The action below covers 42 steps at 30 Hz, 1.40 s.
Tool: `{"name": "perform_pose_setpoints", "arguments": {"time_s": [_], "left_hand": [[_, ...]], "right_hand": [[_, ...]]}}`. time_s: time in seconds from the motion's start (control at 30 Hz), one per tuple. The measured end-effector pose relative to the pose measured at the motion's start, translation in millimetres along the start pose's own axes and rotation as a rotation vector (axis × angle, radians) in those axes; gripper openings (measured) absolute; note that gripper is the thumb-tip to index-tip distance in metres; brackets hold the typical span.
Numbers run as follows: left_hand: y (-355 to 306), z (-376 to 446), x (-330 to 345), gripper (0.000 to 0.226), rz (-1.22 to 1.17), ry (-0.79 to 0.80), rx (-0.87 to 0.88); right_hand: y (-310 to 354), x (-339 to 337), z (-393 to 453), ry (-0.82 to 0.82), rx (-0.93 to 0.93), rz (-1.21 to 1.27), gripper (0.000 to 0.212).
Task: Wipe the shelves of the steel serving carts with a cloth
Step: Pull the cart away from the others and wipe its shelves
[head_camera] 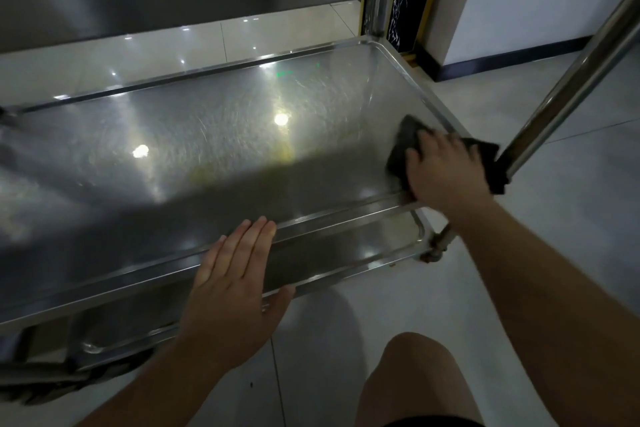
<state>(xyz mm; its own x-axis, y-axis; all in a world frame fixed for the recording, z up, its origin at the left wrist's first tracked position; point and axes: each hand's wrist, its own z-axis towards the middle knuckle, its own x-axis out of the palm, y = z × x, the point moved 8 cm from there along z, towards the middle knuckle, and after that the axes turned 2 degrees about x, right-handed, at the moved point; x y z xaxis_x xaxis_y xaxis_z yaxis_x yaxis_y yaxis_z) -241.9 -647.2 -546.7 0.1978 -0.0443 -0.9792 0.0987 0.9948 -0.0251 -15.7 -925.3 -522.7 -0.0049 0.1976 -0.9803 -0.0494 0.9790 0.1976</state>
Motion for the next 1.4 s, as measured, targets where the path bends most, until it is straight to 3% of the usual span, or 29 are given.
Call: {"name": "perform_pose_setpoints", "arguments": {"time_s": [0.07, 0.13, 0.27, 0.37, 0.43, 0.5, 0.57, 0.63, 0.7, 0.83, 0.9, 0.97, 1.03, 1.1, 1.17, 1.23, 1.3, 1.4], "left_hand": [[0.4, 0.3, 1.3, 0.085, 0.006, 0.008, -0.006], [1.5, 0.1, 3.4, 0.087, 0.012, 0.018, -0.011], [1.5, -0.5, 3.0, 0.088, 0.002, 0.016, -0.007], [0.9, -0.5, 1.8, 0.088, -0.008, 0.020, -0.007], [1.2, -0.9, 1.5, 0.088, -0.014, 0.024, -0.019], [1.4, -0.6, 0.7, 0.088, -0.027, 0.022, -0.026], [1.0, 0.3, -0.1, 0.089, -0.045, 0.015, -0.024], [0.6, 0.7, -0.1, 0.089, -0.051, 0.022, -0.026], [0.9, 0.3, -0.6, 0.089, -0.052, 0.023, -0.039], [1.1, -0.3, -0.3, 0.089, -0.030, 0.039, -0.037], [2.0, -0.7, 0.0, 0.089, -0.020, 0.056, -0.036], [1.9, -1.7, -0.4, 0.088, -0.027, 0.069, -0.033], [1.3, -2.0, -0.4, 0.088, -0.050, 0.069, -0.032], [0.1, -1.0, 0.0, 0.089, -0.074, 0.059, -0.033], [-1.4, -0.6, -1.0, 0.090, -0.094, 0.044, -0.028], [-1.7, -0.8, -4.1, 0.091, -0.111, 0.046, -0.031], [-1.5, 1.0, -8.0, 0.090, -0.197, 0.046, -0.041], [14.8, 4.0, -25.2, 0.073, -0.530, 0.002, -0.165]], "right_hand": [[-10.0, -2.2, 22.6, 0.028, 0.134, 0.039, 0.059], [21.0, 3.0, 23.6, 0.040, 0.074, 0.052, 0.060], [118.7, 18.9, -45.8, 0.117, -0.550, 0.057, 0.063], [113.0, 10.4, -54.2, 0.244, -0.838, 0.079, 0.056], [76.0, 3.0, -1.0, 0.153, -0.676, 0.082, 0.050], [31.3, -7.8, 59.3, 0.042, -0.355, 0.035, 0.050], [10.0, -10.5, 97.4, 0.041, -0.109, 0.011, 0.055], [25.1, -10.3, 111.2, 0.063, 0.008, 0.021, 0.057], [75.1, -5.7, 105.4, 0.086, -0.050, -0.003, 0.050], [201.8, 20.9, 22.6, 0.089, -0.523, -0.027, 0.052], [224.5, 34.3, -30.4, 0.192, -0.757, -0.002, 0.056], [200.6, 29.8, -53.7, 0.254, -0.856, 0.032, 0.058], [152.9, 18.3, -33.8, 0.226, -0.769, 0.045, 0.067], [89.9, 5.9, 17.7, 0.107, -0.508, 0.042, 0.080], [41.2, 1.7, 52.2, 0.064, -0.202, 0.031, 0.072], [47.7, 6.8, 51.5, 0.041, -0.065, 0.038, 0.065], [101.0, 16.4, 27.8, 0.033, -0.155, 0.016, 0.064], [198.2, 35.9, -26.8, 0.078, -0.377, -0.012, 0.061]]}}
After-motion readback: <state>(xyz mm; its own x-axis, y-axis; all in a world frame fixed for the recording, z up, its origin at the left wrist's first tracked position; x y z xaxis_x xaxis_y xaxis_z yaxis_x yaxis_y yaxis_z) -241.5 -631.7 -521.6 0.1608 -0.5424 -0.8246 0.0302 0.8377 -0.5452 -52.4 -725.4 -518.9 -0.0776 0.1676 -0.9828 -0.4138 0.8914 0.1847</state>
